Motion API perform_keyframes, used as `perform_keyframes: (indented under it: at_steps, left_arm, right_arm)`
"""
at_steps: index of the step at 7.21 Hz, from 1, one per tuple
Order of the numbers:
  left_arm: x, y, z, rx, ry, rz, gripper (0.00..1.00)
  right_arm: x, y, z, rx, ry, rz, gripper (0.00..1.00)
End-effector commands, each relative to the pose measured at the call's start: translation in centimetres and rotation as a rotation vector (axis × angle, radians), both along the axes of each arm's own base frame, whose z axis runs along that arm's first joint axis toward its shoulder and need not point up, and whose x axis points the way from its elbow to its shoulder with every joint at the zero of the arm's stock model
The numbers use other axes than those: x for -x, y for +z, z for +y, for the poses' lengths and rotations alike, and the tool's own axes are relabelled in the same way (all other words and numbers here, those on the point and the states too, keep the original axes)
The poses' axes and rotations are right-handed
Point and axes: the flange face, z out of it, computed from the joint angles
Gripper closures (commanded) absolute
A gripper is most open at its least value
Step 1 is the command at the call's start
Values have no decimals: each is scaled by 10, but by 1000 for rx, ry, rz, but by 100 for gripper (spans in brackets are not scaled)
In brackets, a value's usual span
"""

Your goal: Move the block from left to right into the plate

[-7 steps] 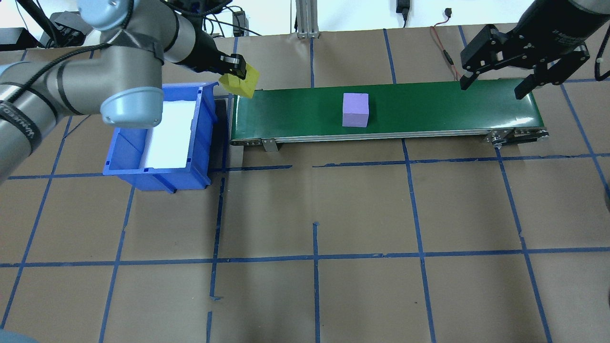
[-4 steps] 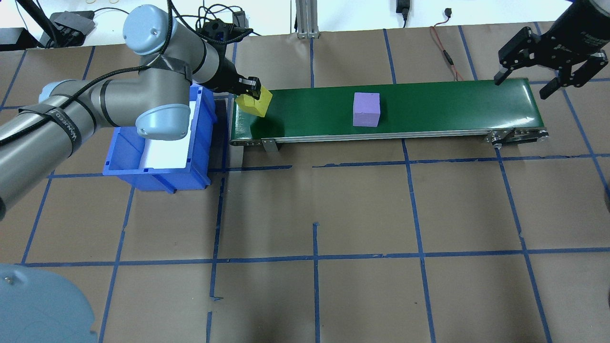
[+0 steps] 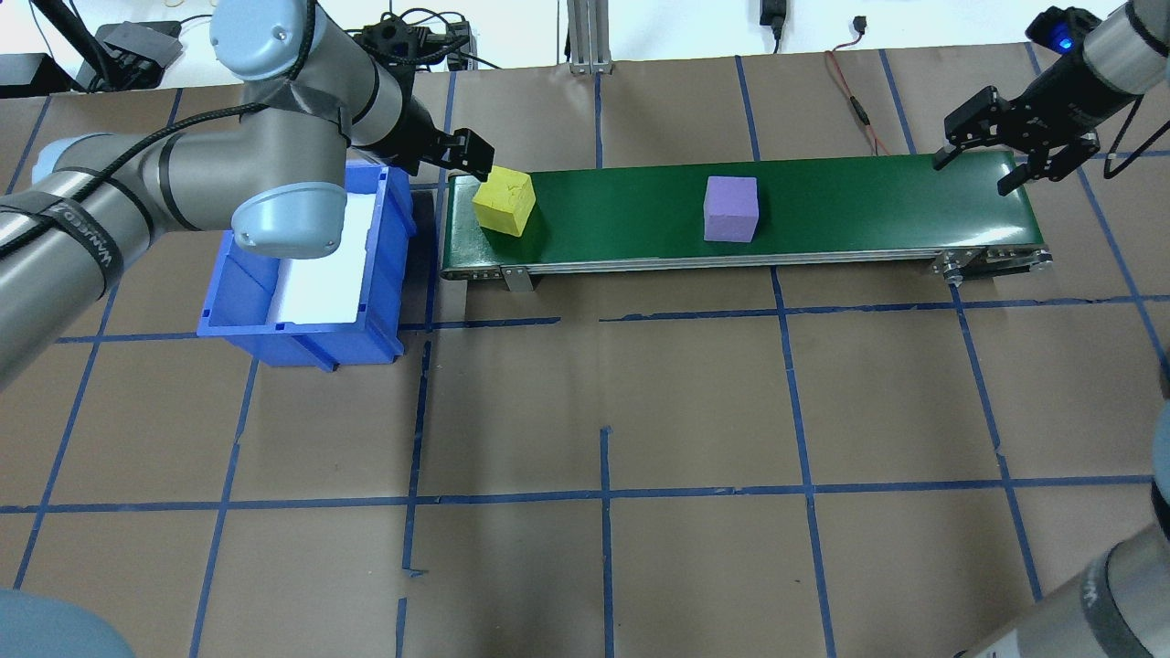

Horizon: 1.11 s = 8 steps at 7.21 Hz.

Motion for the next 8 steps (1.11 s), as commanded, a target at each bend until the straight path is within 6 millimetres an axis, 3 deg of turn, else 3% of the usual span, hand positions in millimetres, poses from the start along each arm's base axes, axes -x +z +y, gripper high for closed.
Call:
perform_keyframes:
  at_steps: [1,2,3,4,5,6,8]
  left_arm:
    - [-13,46,21,-39,28,-51,0]
    - [-28,75,43,-94,53,-53,0]
    - [-53,110,80,-174,98,-52,0]
    - [-71,132,115,-261,136,-52,0]
    - [-81,140,136,-311,161,-129,0]
    - [-79,129,138,-331,173,-144,0]
    - [-78,130,135,-326,199,-108,0]
  right_arm:
    - [-11,-34,1,23,13,-118,0]
    - [-15,-34,4,37,29,-145,0]
    - [-17,-33,3,55,25,-170,0]
    - [-18,-32,2,58,26,-174,0]
    - [-18,-32,3,67,45,-173,0]
    - [-18,-29,3,82,69,-169,0]
    - [-19,-23,5,89,70,-166,0]
